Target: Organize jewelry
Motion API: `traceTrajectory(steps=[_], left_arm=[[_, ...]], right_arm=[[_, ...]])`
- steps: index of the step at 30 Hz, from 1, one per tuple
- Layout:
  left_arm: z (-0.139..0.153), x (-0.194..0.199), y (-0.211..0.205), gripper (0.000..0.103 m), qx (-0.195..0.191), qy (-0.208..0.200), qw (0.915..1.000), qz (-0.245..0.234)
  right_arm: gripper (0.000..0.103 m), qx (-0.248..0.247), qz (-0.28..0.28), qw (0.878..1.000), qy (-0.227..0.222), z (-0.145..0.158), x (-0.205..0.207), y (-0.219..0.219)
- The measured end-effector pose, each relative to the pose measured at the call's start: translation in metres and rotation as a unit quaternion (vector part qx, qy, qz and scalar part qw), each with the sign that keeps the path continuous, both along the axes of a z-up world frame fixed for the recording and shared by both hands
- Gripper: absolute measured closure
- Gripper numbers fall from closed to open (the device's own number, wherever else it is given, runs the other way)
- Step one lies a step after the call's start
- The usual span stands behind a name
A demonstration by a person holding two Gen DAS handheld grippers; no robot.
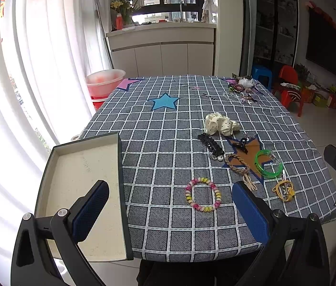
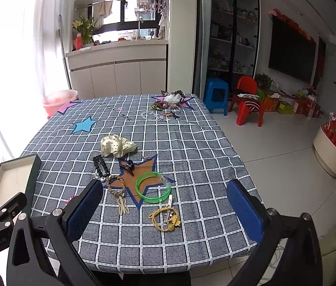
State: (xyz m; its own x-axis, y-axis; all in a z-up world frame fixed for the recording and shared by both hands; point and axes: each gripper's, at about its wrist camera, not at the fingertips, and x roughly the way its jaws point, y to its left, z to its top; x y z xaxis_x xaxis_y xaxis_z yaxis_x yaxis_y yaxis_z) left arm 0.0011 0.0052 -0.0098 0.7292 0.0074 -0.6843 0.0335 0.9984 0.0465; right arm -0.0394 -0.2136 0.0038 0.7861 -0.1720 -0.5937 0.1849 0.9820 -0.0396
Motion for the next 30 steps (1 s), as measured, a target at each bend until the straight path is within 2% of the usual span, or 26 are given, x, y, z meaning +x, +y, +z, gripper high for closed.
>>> traceTrajectory(steps=[30], left_arm=[[-0.0002, -0.0002, -0.0027, 0.000, 0.002, 0.004, 1.0000, -0.003]], right_arm=[[0.000, 0.000, 0.001, 1.000, 0.000, 0.0004, 0.0004, -0.0001]])
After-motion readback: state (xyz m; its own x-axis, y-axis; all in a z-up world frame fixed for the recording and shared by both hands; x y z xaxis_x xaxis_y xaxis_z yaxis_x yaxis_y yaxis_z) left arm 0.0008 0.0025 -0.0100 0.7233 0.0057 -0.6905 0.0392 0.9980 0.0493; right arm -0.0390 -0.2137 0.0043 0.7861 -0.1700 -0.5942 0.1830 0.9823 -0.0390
